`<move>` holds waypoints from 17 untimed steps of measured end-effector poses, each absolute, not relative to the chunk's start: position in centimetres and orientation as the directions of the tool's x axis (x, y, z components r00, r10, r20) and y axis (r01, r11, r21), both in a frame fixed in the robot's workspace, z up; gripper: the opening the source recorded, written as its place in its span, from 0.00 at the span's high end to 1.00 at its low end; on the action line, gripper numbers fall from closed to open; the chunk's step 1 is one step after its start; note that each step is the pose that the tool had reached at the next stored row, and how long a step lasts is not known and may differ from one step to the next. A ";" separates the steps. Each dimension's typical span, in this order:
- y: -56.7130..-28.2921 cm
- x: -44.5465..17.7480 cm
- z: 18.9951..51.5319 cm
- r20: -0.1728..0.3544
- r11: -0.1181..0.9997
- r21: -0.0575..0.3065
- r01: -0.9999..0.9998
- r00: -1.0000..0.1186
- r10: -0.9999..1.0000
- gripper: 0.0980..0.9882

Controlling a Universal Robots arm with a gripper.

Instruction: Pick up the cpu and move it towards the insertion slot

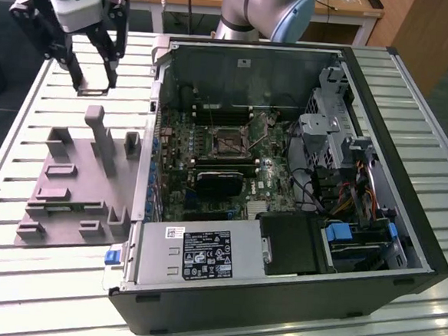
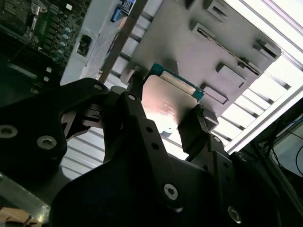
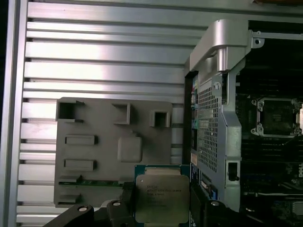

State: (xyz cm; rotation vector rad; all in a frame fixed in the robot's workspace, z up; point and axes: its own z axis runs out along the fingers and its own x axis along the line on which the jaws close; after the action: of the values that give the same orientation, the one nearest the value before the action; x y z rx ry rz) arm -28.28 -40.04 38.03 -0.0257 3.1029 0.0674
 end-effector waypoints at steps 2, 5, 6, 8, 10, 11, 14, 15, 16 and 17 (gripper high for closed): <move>-40.0 -27.3 38.0 -0.038 0.999 0.043 -0.017 -0.999 -0.016 0.50; -40.0 -26.0 38.0 -0.038 0.999 0.043 -0.017 -0.999 -0.016 0.50; -40.0 -25.5 38.0 -0.038 0.999 0.043 -0.017 -0.999 -0.016 0.50; -40.0 -24.6 38.0 -0.038 0.999 0.043 -0.017 -0.999 -0.016 0.50; -40.0 -23.7 38.0 -0.038 0.999 0.043 -0.017 -0.999 -0.016 0.50; -40.0 -23.3 38.0 -0.038 0.999 0.043 -0.017 -0.999 -0.016 0.50; -40.0 -21.9 38.0 -0.038 0.999 0.043 -0.017 -0.999 -0.016 0.50; -40.0 -21.4 38.0 -0.037 0.999 0.043 -0.017 -0.999 -0.016 0.50; -40.0 -21.0 38.0 -0.037 0.999 0.043 -0.017 -0.999 -0.016 0.50; -40.0 -20.5 38.0 -0.037 0.999 0.043 -0.017 -0.999 -0.016 0.50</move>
State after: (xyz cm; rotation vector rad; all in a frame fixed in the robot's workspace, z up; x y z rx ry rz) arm -20.52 -40.05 38.03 -0.0259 3.1037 0.0675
